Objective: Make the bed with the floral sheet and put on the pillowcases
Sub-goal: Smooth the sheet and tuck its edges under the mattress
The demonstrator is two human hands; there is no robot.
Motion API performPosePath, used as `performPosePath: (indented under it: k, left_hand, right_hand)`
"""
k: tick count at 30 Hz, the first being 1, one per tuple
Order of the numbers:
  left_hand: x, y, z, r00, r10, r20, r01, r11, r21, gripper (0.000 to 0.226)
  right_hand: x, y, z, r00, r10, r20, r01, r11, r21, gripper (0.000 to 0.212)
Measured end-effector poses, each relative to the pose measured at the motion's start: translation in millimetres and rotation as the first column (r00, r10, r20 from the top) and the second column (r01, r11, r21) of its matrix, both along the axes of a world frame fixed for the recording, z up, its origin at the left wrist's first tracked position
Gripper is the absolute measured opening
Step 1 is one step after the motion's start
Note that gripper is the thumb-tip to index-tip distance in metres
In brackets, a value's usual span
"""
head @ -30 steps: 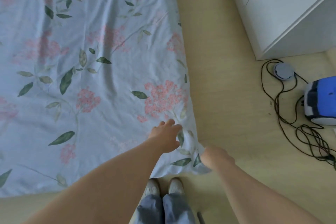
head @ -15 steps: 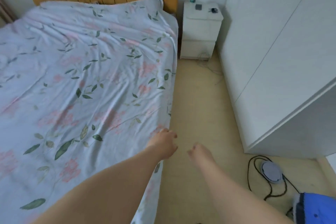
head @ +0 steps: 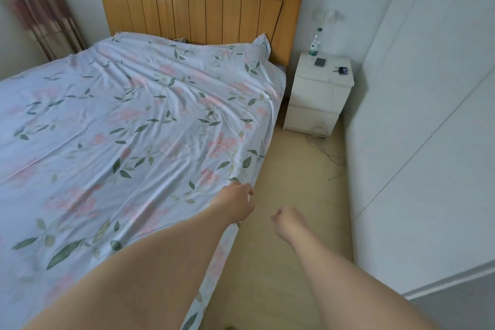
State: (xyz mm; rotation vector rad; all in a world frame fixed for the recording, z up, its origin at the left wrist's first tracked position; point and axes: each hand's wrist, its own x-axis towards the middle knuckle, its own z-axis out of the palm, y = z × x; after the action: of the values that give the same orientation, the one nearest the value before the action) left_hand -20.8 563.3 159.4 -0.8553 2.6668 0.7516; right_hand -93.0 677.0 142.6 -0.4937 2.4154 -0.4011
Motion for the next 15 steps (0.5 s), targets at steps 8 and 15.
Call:
performPosePath:
  k: [8, 15]
  left_hand:
    - [-131.9, -83.4, -0.6, 1.0, 0.016, -0.023, -0.015, 0.998, 0.068, 0.039]
    - [-261.6, -171.1, 20.8, 0.999, -0.002, -0.044, 0.004, 0.999, 0.047, 0.038]
  right_hand:
    - [-126.9, -97.0, 13.5, 0.997, -0.055, 0.048, 0.059, 0.995, -0.076, 0.031]
    - [-255.7, -181.5, 36.8, 0.988, -0.127, 0.089, 0.143, 0.97, -0.195, 0.031]
